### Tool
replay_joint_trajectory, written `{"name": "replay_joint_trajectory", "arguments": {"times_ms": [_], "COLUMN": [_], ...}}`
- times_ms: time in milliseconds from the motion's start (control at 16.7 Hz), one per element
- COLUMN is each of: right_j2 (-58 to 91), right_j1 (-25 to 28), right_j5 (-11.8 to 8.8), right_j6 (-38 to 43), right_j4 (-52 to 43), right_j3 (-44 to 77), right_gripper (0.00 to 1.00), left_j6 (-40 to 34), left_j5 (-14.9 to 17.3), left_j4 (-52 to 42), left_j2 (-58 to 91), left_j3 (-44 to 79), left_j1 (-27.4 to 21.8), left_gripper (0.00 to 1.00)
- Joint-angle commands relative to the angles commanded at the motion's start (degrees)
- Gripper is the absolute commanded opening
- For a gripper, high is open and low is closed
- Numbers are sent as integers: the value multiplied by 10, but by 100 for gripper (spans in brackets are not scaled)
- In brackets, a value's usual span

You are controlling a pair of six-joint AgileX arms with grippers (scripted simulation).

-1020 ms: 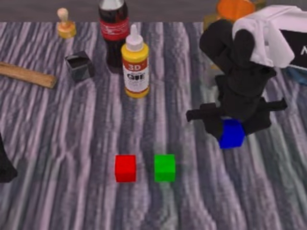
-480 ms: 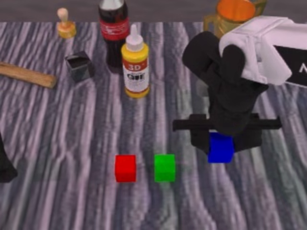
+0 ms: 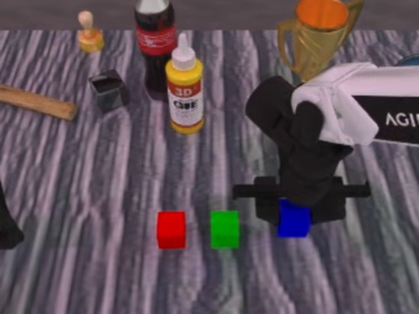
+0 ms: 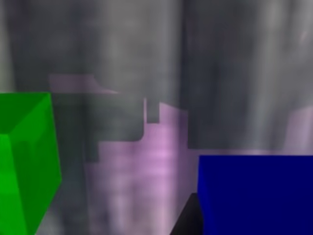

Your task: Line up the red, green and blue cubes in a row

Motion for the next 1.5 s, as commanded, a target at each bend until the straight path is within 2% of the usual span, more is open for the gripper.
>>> {"name": "replay_joint_trajectory", "arguments": {"times_ms": [360,1140,1500], "right_j2": [15,15,15], "right_j1": [2,2,2], "right_j5": [0,0,0], "right_j6": [1,1,1], "right_j4": [33,33,33], "right_j3": [-23,-23,-23], "right_gripper": [0,98,100], "left_j6": [0,0,0], "left_j5": [0,0,0], "left_j4": [0,0,0], "left_j2": [0,0,0], "left_j3": [0,0,0], "left_j1": [0,0,0], "left_gripper": [100,100,100]}}
